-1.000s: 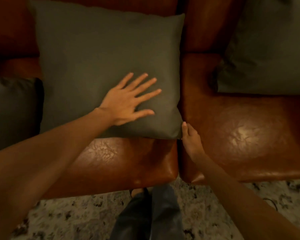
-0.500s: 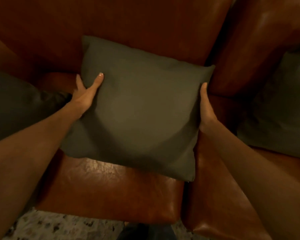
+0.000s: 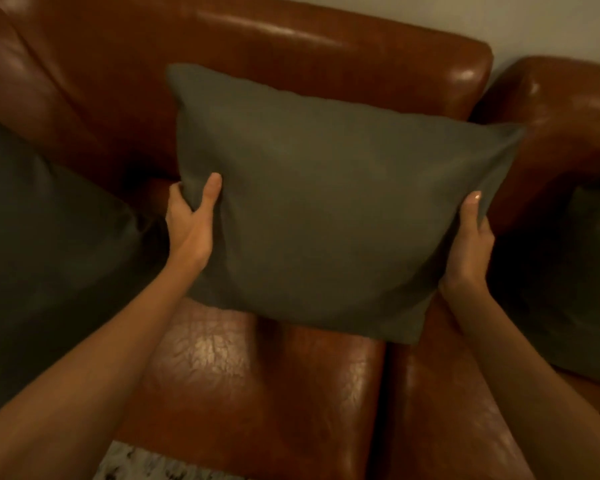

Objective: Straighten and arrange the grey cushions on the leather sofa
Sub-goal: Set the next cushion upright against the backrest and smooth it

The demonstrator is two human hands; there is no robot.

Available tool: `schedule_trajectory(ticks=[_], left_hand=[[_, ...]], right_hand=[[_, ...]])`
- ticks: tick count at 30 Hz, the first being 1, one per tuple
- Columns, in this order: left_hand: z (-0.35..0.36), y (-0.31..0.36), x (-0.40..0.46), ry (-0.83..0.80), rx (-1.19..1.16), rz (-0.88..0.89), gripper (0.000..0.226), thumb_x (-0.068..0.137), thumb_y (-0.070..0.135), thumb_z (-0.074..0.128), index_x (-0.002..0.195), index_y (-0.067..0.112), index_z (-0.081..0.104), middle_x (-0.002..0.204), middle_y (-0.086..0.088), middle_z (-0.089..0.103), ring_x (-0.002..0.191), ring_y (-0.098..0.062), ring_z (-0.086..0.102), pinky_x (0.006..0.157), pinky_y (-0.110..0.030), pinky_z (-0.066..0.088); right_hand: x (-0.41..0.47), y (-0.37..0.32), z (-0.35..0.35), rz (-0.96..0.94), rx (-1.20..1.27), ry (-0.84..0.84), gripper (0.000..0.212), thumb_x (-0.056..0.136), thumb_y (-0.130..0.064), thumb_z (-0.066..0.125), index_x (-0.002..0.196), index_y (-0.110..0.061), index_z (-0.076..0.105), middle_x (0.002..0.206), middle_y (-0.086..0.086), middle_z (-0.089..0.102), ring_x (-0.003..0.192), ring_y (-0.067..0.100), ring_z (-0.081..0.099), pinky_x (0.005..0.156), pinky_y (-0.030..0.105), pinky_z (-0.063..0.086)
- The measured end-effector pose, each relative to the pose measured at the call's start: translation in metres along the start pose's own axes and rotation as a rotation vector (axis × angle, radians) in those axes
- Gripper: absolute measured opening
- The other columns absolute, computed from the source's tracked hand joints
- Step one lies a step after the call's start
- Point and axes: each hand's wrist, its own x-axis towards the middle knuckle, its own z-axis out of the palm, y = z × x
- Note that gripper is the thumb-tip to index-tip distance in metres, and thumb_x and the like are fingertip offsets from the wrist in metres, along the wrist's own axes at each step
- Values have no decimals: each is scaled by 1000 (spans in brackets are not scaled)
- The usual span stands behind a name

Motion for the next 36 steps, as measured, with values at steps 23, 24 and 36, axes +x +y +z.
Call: schedule_trajectory(ticks=[23, 24, 36], left_hand=[[98, 85, 45, 2, 955, 957, 56, 100, 54, 23, 152, 35, 21, 161, -1, 17, 149, -26, 11, 115, -58, 1], [88, 83, 58, 15, 956, 898, 57, 99, 57, 23, 152, 39, 17, 162, 1, 13, 149, -25, 7, 114, -59, -1], [69, 70, 96, -28, 572, 541, 65, 98, 61, 18, 154, 34, -1, 163, -1, -11, 148, -28, -16, 117, -54, -6]], right_hand=[[40, -33, 115, -1122, -1089, -185, 55, 105, -41, 26, 153, -14, 30, 160, 7, 28, 150, 24, 19, 120, 45, 1], [49, -33, 106, -1151, -1139, -171, 56, 105, -45, 24, 153, -16, 30, 160, 5, 28, 149, 24, 19, 120, 45, 1], [103, -30, 35, -954, -1130, -14, 61, 102, -57, 17, 156, -28, 16, 165, 5, 11, 152, 22, 4, 120, 49, -4]])
